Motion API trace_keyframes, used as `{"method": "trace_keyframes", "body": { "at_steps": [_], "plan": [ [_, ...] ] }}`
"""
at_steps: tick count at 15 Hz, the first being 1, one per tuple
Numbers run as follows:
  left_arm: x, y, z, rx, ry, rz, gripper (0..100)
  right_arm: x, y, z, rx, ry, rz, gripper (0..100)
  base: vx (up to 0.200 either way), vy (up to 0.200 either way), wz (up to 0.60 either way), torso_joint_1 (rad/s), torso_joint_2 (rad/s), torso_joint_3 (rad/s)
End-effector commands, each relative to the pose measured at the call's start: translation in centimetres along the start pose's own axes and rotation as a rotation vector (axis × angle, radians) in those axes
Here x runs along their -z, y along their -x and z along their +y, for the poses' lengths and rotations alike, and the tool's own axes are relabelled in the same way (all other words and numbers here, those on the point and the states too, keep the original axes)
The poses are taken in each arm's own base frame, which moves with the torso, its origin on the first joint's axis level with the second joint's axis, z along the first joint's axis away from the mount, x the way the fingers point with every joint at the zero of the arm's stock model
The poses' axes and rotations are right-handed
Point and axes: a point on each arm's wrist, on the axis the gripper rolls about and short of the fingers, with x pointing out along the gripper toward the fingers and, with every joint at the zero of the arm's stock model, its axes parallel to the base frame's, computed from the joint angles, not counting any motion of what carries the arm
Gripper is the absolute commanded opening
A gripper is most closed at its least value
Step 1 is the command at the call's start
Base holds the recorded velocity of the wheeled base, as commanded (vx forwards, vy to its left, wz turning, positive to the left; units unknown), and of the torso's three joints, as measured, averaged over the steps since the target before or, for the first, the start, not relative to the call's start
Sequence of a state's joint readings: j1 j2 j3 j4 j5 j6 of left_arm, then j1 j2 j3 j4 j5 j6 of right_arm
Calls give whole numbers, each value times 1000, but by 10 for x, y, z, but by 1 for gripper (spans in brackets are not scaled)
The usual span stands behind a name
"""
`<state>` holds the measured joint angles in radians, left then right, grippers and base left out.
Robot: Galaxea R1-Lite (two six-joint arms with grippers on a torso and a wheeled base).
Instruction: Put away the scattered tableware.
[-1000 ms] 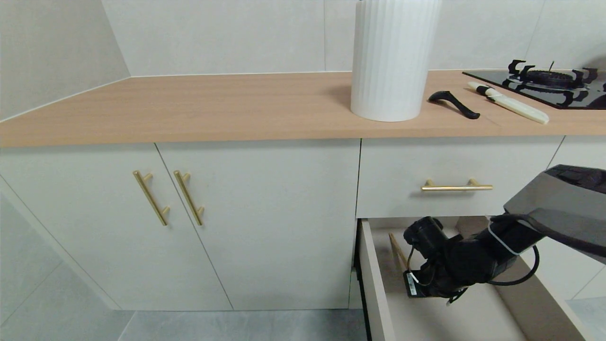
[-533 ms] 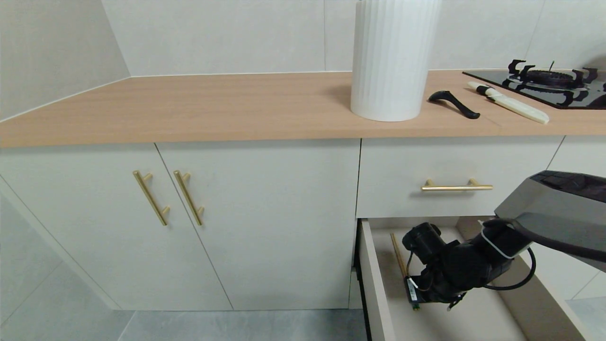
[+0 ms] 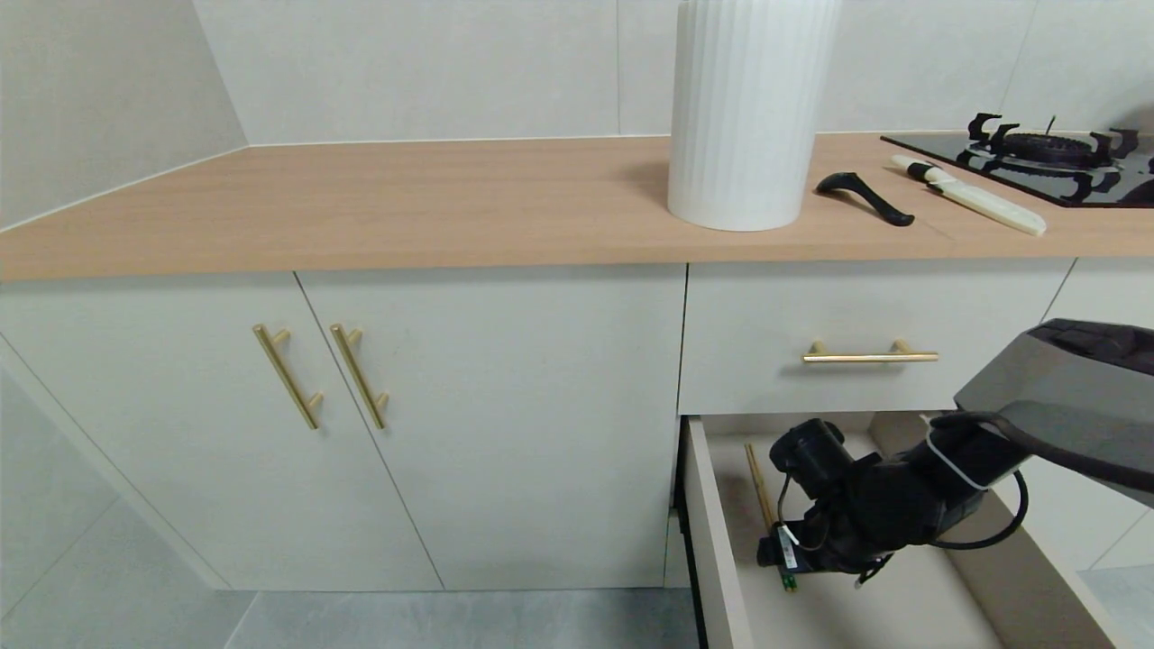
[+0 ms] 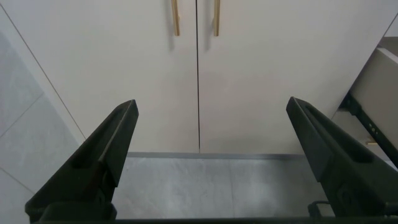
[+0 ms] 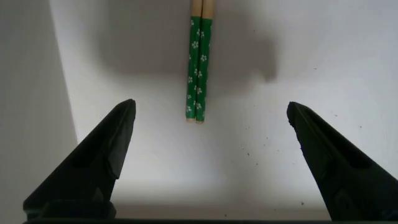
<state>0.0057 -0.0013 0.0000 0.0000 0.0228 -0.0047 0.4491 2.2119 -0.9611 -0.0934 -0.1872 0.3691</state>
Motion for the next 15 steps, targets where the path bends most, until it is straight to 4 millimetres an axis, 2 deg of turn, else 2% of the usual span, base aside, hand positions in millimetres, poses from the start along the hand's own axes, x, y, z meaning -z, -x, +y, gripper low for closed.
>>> {"method": "trace_keyframes", "body": {
  "at_steps": [1,5,9,12,15],
  "plan": [
    [0,0,0,-1,0,1,100,-6,33,-4,-28,-7,-69,100,0,0,0,0,0,0],
    [0,0,0,-1,0,1,100,-1,98,-24,-62,97,-199,100,0,0,0,0,0,0],
    [0,0,0,-1,0,1,100,-1,146,-43,-74,107,-338,100,0,0,0,0,0,0],
    [0,0,0,-1,0,1,100,1,170,-49,-88,98,-414,100,0,0,0,9,-38,-19],
    [0,0,0,-1,0,1,100,4,177,-52,-87,114,-434,100,0,0,0,62,-243,-255]
  ]
}}
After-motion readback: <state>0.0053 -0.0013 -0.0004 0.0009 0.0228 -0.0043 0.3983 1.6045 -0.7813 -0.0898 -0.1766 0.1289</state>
